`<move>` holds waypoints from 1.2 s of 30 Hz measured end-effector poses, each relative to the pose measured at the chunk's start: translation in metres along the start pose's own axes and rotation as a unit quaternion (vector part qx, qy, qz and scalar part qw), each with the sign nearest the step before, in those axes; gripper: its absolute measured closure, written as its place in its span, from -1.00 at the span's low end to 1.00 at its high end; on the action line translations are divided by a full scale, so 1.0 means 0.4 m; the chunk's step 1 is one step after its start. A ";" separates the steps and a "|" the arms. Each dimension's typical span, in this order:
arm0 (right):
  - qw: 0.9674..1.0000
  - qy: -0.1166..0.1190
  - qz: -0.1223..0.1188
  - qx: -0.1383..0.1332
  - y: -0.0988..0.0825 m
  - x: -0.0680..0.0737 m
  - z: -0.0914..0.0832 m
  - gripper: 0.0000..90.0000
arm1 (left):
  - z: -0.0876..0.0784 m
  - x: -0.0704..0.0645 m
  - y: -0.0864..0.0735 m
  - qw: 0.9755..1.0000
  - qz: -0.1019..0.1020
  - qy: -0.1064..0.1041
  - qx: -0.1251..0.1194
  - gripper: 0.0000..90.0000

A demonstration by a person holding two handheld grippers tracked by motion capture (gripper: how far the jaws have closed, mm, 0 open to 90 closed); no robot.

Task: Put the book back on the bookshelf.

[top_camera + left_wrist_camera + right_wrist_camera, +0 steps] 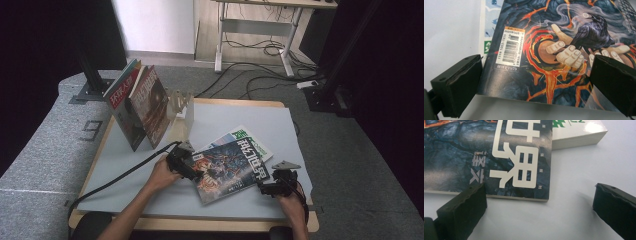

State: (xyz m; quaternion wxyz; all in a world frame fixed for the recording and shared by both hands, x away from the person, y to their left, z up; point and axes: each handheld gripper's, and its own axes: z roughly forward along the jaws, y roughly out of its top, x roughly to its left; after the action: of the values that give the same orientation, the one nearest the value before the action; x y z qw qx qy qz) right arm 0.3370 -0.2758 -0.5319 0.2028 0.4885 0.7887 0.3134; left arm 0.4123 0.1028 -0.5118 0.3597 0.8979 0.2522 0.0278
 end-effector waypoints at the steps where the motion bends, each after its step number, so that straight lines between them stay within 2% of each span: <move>1: 1.000 -0.001 0.000 0.000 0.001 -0.001 0.001 -1.00 | -0.001 -0.003 -0.002 1.000 0.000 0.000 0.000 -1.00; 10: 1.000 -0.007 0.007 -0.003 0.008 -0.014 0.006 -1.00 | -0.012 -0.027 -0.019 1.000 0.004 -0.003 0.002 -1.00; 25: 1.000 -0.012 0.017 -0.004 0.013 -0.034 0.009 -1.00 | -0.028 -0.072 -0.052 1.000 0.014 -0.021 -0.004 -1.00; 28: 1.000 -0.008 0.017 -0.008 0.012 -0.035 0.001 -0.91 | -0.030 -0.075 -0.055 1.000 0.012 -0.025 -0.007 -1.00; 30: 1.000 -0.005 0.019 -0.013 0.010 -0.034 -0.009 -0.85 | -0.030 -0.077 -0.057 1.000 0.011 -0.026 -0.009 -1.00; 36: 1.000 -0.002 0.017 -0.005 -0.019 -0.032 -0.017 -0.87 | -0.032 -0.082 -0.061 0.999 0.013 -0.028 -0.009 -1.00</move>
State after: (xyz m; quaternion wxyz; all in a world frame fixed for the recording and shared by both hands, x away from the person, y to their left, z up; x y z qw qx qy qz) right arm 0.3335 -0.2917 -0.5322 0.2018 0.5013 0.7783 0.3198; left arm 0.3702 0.1103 -0.5142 0.3748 0.8982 0.2296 0.0094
